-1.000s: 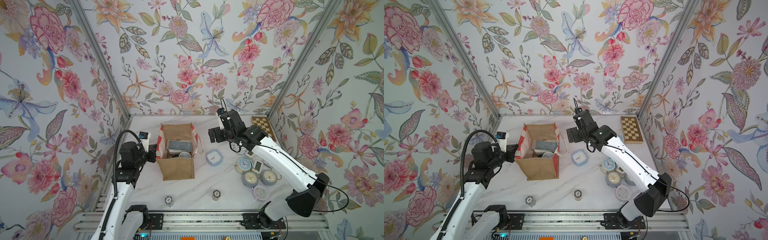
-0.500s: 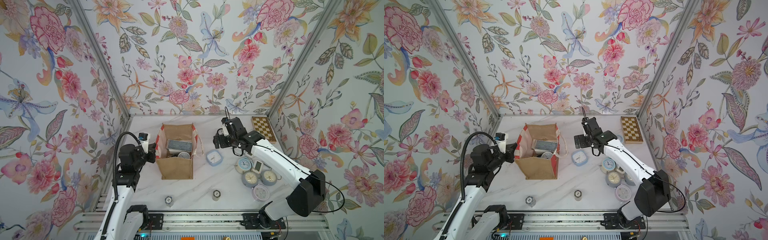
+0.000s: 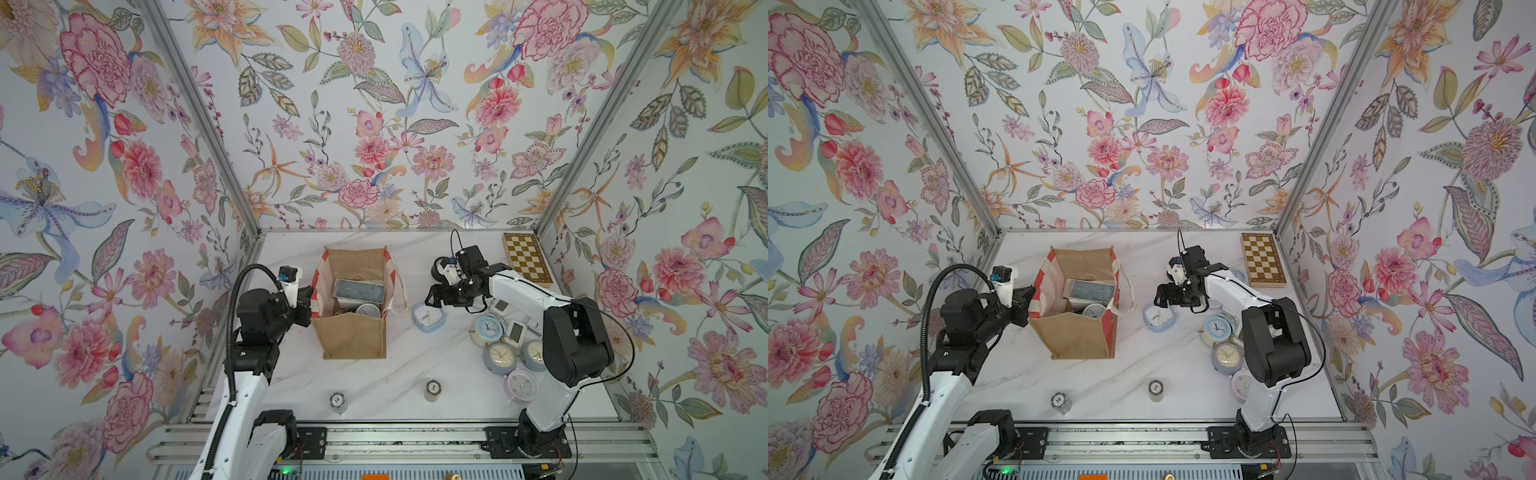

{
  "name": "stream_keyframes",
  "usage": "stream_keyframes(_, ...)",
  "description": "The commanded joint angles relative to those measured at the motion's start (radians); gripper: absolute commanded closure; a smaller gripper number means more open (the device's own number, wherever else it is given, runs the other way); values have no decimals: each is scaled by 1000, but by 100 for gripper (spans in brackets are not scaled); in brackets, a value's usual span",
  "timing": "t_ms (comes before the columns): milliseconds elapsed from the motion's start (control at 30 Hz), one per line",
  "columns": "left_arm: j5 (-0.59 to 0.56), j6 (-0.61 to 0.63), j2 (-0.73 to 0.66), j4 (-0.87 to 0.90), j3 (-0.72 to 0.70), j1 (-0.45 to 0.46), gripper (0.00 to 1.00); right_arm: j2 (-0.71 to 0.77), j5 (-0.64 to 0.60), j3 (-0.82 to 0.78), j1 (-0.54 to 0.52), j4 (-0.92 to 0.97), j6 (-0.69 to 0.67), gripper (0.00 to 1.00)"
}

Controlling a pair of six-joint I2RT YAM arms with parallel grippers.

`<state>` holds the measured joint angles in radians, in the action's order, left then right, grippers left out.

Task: Put the alarm clock into the canvas bag
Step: Pick up the alarm from the center of the board.

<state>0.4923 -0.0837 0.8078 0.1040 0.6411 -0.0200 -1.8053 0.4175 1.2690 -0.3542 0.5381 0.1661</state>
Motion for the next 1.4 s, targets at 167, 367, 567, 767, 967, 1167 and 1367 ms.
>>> stream_keyframes(167, 40, 59, 4, -13, 16, -7, 61, -107, 246, 4, 84, -12, -77, 11)
stream_keyframes(367, 27, 67, 11, -17, 19, -8, 59, -199, 348, 26, 98, -12, -109, 15)
stream_keyframes(567, 16, 70, 1, -17, 14, -7, 59, -239, 453, 11, 100, -12, -129, 18)
stream_keyframes(767, 13, 71, 1, -17, 14, -8, 58, -268, 533, -8, 100, -12, -138, 23)
stream_keyframes(967, 17, 71, 5, -16, 16, -9, 58, -273, 600, -14, 101, -14, -145, 34)
stream_keyframes(1167, 17, 73, 2, -17, 14, -8, 57, -266, 634, -8, 102, -17, -139, 47)
stream_keyframes(1367, 2, 75, 19, -10, 19, -8, 57, -267, 645, -8, 100, -22, -134, 60)
